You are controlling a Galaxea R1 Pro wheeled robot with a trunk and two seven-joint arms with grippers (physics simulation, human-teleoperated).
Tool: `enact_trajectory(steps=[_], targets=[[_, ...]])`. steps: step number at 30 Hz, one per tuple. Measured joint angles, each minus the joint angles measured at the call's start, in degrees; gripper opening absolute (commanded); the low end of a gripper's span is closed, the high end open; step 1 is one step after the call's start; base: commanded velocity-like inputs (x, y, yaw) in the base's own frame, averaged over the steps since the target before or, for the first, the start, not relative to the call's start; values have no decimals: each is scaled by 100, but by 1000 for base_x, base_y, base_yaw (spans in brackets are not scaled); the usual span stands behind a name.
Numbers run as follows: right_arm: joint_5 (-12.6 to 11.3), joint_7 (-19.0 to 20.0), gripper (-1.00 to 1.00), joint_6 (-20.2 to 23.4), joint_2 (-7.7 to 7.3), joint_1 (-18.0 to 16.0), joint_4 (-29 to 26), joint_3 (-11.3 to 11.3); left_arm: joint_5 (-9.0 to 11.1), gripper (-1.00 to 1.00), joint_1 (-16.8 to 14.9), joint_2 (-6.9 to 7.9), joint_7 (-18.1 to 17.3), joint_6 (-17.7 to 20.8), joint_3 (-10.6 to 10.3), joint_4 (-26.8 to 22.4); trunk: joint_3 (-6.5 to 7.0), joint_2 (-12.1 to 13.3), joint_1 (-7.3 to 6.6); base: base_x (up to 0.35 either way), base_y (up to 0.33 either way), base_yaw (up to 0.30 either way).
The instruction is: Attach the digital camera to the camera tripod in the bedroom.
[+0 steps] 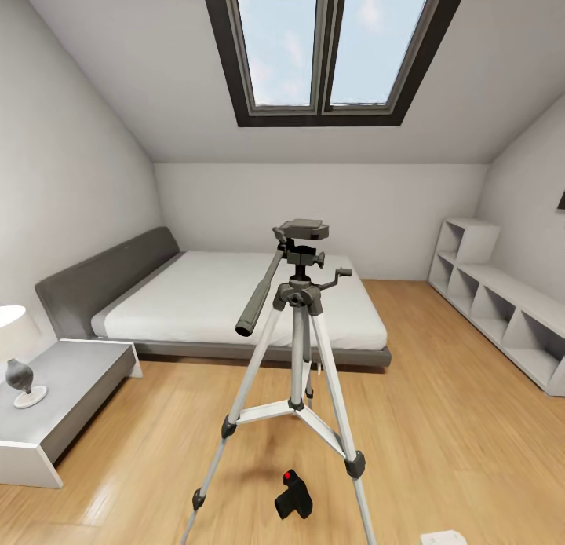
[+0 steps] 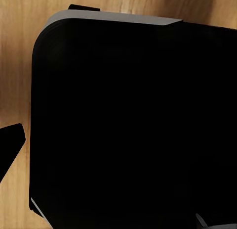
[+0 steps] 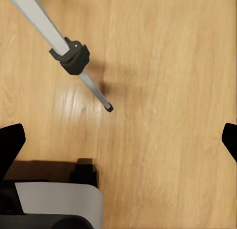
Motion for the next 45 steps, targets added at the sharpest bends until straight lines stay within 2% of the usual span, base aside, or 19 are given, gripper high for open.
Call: enact_trajectory(steps=[5,9,10,11,12,15,17,19,23,27,29,30,32,36,39,45], targets=[[-13,0,100,-3,-4,0,-49,-5,0,100,-1,0,0,0,0,0,0,0,0,0,0,0],[0,2,100,57,-127,0,-611,-69,0,100,-4,0,0,1,0,0,0,0,0,0,0,0],[38,-2,100,675,-360,-3,-1528,-110,0,100,-3,0,0,1,1,0,-1,0,0,0,0,0],[19,2,100,968,-423,-40,-2352,-126,0,100,-1,0,0,-1,0,4,2,0,0,0,0,0],[6,3,100,1105,-441,-97,-2450,-131,0,100,0,0,0,-1,0,5,1,0,0,0,0,0],[-25,22,100,1444,-470,-437,-2590,-138,0,100,0,0,0,-1,0,6,1,0,0,0,0,0],[-60,185,100,1805,-492,-1058,-2677,-139,0,100,1,0,0,-2,-1,8,2,1,0,0,0,0],[-75,336,100,1980,-501,-1362,-2701,-138,0,100,2,0,0,-1,0,8,1,0,0,0,0,0],[-86,772,100,1984,-511,-1929,-2726,-137,0,100,-1,0,0,-1,0,5,1,0,0,0,0,0],[-91,1295,100,1985,-512,-2425,-2737,-131,0,100,-1,0,0,0,0,3,1,0,0,0,0,0],[-94,1717,100,1985,-507,-2647,-2739,-81,0,100,-1,0,0,-1,0,5,1,0,0,0,0,0],[-122,2268,100,1986,-506,-2796,-2738,132,0,100,-3,0,0,-1,-1,7,1,0,0,0,0,0],[-82,2464,100,1987,-528,-2840,-2741,288,0,100,-2,0,0,0,0,5,1,0,0,0,0,0],[-67,2644,100,1987,-613,-2866,-2747,405,0,100,-1,0,0,0,0,7,1,0,0,0,0,0],[-69,2727,100,1987,-650,-2872,-2752,441,0,100,1,0,0,-1,0,9,1,0,0,0,0,0],[-75,2837,100,1987,-632,-2871,-2746,482,0,100,1,0,0,-1,0,5,1,0,0,0,0,0]])
